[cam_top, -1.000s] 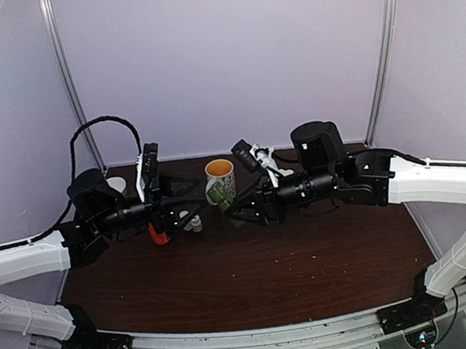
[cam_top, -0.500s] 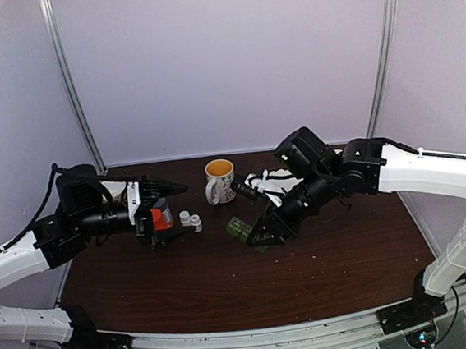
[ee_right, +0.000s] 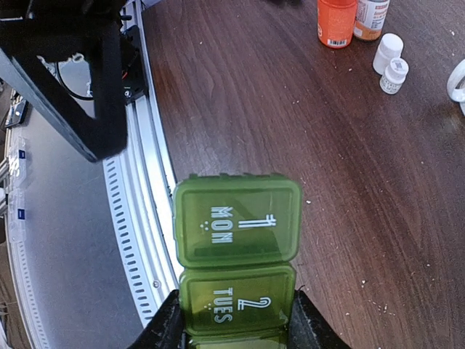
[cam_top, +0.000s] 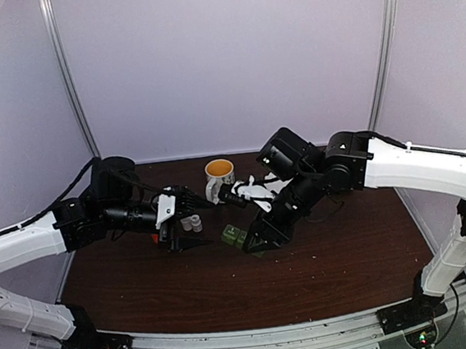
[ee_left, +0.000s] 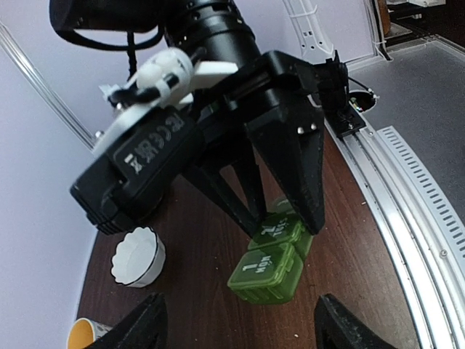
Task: Sort the pills into containers
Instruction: Open the lid of the pill container in the compartment.
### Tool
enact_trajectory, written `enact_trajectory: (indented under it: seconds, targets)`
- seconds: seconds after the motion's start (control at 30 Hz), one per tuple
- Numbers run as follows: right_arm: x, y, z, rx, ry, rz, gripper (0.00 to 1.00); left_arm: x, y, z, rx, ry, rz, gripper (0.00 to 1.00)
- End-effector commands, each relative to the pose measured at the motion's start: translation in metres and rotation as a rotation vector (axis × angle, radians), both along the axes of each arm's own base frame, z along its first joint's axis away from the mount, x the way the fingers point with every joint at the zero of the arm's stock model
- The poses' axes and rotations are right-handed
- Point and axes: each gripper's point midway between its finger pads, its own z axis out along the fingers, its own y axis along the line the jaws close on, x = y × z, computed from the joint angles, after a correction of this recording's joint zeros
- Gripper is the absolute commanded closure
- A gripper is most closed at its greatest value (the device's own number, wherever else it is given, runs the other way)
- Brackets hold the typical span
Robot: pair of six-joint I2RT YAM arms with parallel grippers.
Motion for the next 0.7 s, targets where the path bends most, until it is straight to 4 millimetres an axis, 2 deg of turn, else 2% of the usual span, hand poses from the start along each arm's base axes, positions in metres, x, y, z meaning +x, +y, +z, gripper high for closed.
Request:
enact_trajectory:
  seconds: [0.0, 0.13, 0.27, 0.4, 0.57, 0.67]
  targets:
    - [0.003, 0.001, 0.007, -0.036, -0.081, 0.020, 0.64, 0.000, -0.012, 0.008, -0.019, 0.095, -0.016, 0.27]
    - [0.003, 0.005, 0.007, -0.054, -0.110, 0.028, 0.64, 0.008, -0.021, 0.003, 0.004, 0.184, 0.003, 0.27]
    - [0.003, 0.007, 0.005, -0.069, -0.123, 0.030, 0.64, 0.006, -0.026, -0.002, 0.047, 0.239, -0.018, 0.37]
    - [0.001, 0.009, 0.004, -0.076, -0.118, 0.040, 0.64, 0.007, -0.027, -0.007, 0.060, 0.247, -0.019, 0.41]
    - [-0.002, 0.016, 0.010, -0.036, -0.103, 0.060, 0.64, 0.000, -0.024, -0.012, 0.064, 0.234, -0.052, 0.32]
    - [-0.002, 0.018, 0.012, -0.031, -0.100, 0.065, 0.64, -0.002, -0.022, -0.015, 0.069, 0.217, -0.052, 0.31]
